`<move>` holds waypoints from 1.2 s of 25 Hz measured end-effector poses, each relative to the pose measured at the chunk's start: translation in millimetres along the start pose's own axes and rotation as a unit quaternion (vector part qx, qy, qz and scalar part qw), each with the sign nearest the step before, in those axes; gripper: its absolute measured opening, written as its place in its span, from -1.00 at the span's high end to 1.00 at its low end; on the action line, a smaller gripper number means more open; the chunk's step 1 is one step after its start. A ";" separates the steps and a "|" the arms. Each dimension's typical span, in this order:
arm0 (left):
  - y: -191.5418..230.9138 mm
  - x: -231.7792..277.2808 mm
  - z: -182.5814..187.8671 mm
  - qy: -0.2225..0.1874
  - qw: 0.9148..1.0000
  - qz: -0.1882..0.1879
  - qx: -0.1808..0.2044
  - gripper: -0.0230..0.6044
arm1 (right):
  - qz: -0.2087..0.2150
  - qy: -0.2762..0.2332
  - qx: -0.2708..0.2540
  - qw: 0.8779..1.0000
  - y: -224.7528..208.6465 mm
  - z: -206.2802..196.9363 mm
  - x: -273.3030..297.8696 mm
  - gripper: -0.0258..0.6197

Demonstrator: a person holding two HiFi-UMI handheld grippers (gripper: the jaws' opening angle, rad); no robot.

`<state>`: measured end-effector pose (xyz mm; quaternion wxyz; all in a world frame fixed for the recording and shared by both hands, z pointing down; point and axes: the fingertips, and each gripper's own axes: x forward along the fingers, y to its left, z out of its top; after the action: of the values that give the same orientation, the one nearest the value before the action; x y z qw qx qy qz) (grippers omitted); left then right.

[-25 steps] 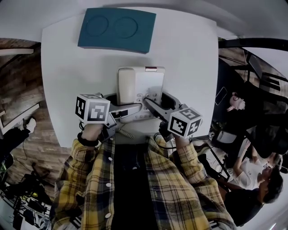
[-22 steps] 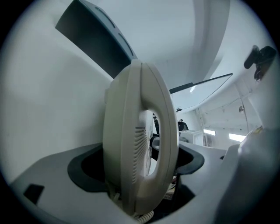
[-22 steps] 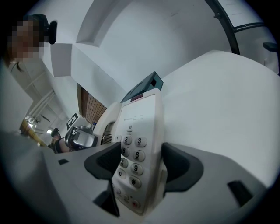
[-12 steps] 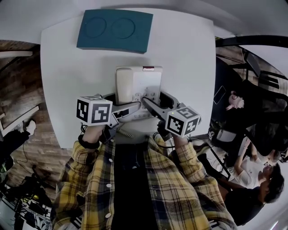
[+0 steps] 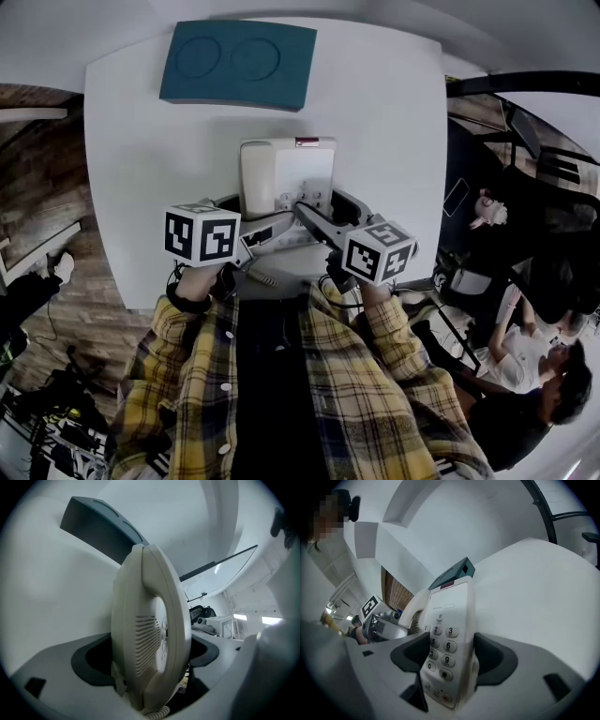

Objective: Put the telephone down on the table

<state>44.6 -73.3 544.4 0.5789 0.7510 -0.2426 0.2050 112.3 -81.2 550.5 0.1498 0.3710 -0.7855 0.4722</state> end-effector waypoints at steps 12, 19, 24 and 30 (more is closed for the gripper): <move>2.7 0.9 -1.5 -0.001 1.000 0.025 0.004 -0.48 | -0.008 0.001 -0.008 1.000 -0.5 0.2 -0.6 0.00; 6.6 1.7 -3.1 -0.003 0.999 0.040 0.007 -0.48 | -0.014 0.004 -0.014 1.000 -2.4 -1.5 0.7 0.00; 6.9 0.9 -2.9 -0.009 0.999 0.041 0.006 -0.48 | -0.016 0.003 -0.014 1.000 -1.8 -1.9 1.4 0.00; 7.7 1.5 -3.4 -0.012 0.998 0.064 0.017 -0.48 | -0.019 0.001 -0.018 1.000 -3.9 -2.0 -1.1 0.00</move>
<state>41.1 -71.8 552.1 0.5488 0.7462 -0.2935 0.2363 115.6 -80.1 553.4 0.1664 0.3827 -0.7862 0.4558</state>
